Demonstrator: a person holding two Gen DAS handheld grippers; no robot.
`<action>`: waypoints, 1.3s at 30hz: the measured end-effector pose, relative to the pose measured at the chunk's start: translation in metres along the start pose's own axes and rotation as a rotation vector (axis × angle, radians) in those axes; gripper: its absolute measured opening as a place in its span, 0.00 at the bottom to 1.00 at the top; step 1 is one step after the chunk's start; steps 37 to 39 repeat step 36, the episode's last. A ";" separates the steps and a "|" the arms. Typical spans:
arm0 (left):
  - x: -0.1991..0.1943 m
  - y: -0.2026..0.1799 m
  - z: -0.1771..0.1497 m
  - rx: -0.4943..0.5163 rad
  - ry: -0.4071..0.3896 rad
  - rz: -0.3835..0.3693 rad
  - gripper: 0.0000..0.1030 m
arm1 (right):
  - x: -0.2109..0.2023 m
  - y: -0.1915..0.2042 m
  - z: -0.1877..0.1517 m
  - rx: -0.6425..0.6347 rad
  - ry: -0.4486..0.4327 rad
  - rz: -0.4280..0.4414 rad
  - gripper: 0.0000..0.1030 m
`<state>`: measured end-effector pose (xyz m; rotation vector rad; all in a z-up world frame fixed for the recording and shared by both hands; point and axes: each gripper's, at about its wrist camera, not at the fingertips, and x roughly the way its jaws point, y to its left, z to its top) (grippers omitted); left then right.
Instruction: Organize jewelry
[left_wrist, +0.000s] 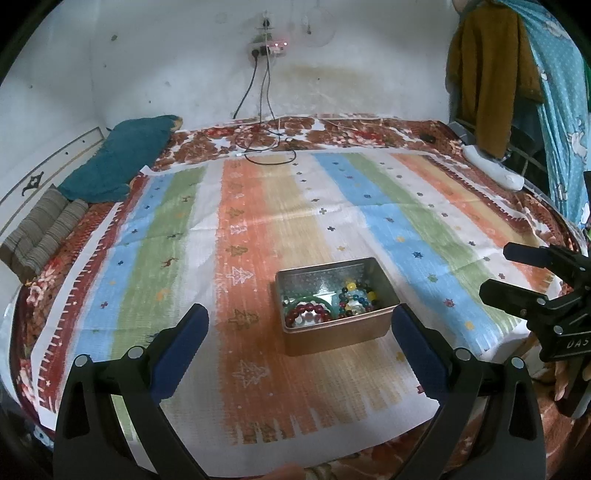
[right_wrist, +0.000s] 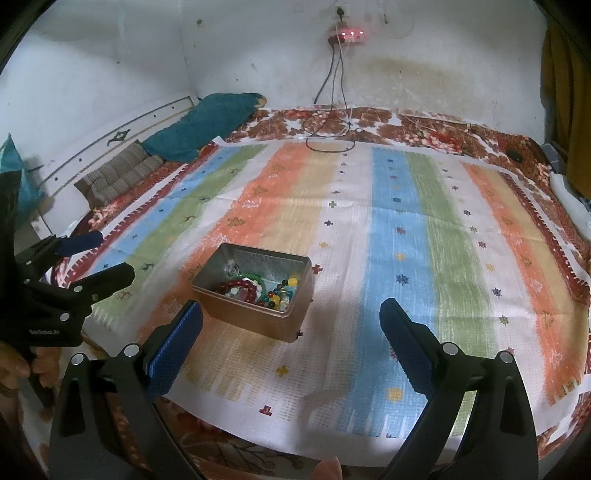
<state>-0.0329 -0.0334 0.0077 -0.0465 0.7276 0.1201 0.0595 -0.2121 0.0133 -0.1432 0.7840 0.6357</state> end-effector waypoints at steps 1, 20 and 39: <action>0.000 0.000 0.000 0.001 0.001 0.001 0.94 | 0.000 0.000 0.000 0.001 -0.001 0.000 0.95; -0.001 0.003 0.000 0.004 -0.011 -0.018 0.94 | 0.000 0.000 -0.001 -0.002 -0.001 -0.001 0.94; -0.001 -0.001 -0.002 0.002 -0.014 -0.030 0.94 | 0.000 0.001 -0.001 -0.004 -0.003 -0.005 0.94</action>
